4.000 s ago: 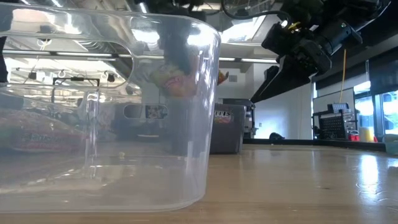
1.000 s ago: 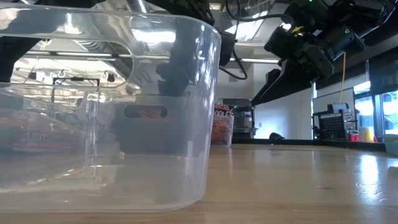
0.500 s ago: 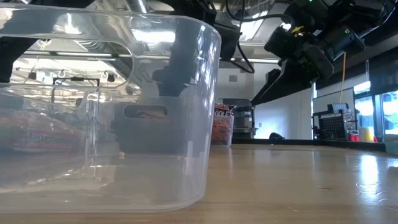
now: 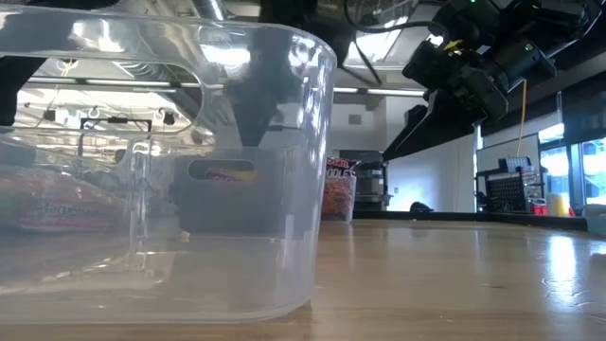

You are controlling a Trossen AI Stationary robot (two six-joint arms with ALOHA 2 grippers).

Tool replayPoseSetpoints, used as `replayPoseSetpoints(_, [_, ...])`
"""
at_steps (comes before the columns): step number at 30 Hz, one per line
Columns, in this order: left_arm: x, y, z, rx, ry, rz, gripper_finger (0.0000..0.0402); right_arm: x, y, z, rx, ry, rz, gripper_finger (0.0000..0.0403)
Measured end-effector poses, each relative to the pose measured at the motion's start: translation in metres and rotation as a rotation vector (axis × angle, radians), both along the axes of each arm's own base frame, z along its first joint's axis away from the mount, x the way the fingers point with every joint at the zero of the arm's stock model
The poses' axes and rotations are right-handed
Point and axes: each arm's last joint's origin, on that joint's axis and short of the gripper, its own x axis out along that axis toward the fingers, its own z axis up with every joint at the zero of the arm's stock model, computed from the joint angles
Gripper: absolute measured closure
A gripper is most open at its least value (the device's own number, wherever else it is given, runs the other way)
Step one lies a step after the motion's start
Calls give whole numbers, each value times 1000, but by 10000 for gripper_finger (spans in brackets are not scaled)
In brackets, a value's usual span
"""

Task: Sort Maruchan noodles
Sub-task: Put the top green noodle pack into the black bin

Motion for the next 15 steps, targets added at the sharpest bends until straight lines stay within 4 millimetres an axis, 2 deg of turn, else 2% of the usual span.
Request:
replayPoseSetpoints(7, [-31, -18, 66, 23, -227, 60, 209, 0, 0, 0, 4, 0, -3, 134])
replayPoseSetpoints(11, [-63, -35, 109, 23, -412, 102, 209, 0, 0, 0, 10, 0, -6, 134])
replayPoseSetpoints(15, [-98, -54, 129, -4, -595, 152, 209, 0, 1, 0, 46, -1, -10, 134])
